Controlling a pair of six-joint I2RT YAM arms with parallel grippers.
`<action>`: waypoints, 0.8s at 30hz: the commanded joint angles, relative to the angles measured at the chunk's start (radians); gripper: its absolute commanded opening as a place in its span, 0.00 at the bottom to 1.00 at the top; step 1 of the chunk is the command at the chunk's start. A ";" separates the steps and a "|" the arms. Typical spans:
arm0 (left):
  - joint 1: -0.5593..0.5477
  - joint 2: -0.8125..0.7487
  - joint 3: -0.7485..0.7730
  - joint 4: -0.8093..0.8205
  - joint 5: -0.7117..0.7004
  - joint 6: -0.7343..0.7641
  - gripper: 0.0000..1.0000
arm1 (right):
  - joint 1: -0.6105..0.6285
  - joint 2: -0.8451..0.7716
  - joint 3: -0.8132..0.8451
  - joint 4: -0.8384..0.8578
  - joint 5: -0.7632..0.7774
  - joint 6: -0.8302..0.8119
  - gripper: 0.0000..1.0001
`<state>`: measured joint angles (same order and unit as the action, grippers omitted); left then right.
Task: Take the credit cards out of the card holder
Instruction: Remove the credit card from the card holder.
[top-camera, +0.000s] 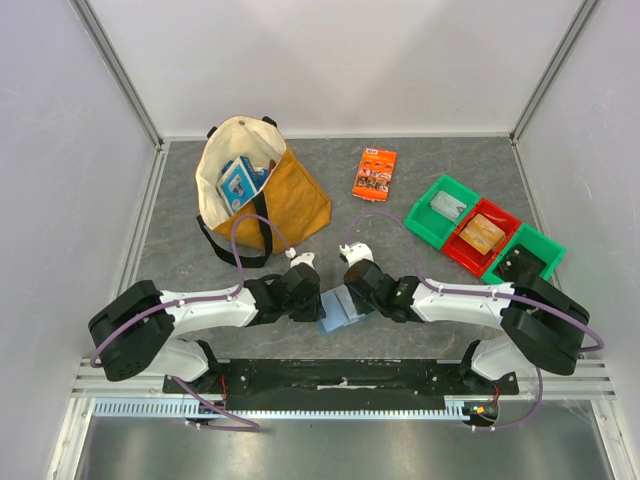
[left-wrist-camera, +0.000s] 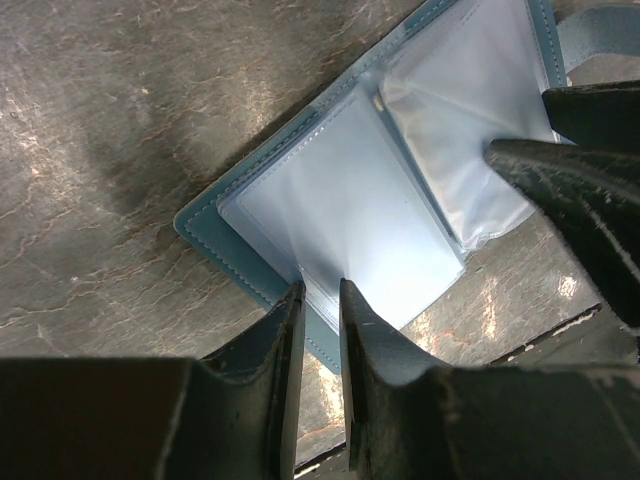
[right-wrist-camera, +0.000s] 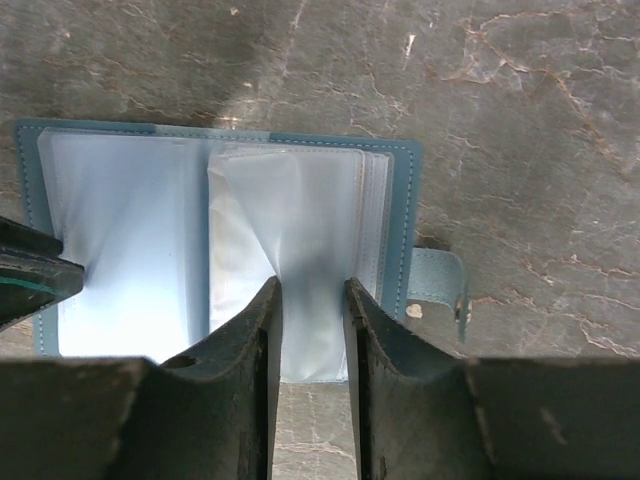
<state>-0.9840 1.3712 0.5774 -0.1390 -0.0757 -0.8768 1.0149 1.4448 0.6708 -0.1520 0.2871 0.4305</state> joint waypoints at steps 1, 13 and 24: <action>-0.004 0.017 -0.004 0.018 0.010 0.022 0.26 | 0.024 -0.029 0.042 0.017 -0.006 0.001 0.30; -0.004 0.012 -0.005 0.019 0.010 0.022 0.26 | 0.060 -0.086 0.087 -0.011 -0.028 -0.022 0.34; -0.004 0.009 -0.010 0.022 0.013 0.021 0.26 | 0.086 -0.063 0.112 0.025 -0.114 -0.007 0.46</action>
<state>-0.9840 1.3720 0.5774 -0.1360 -0.0704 -0.8768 1.0870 1.3796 0.7525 -0.1844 0.2352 0.4023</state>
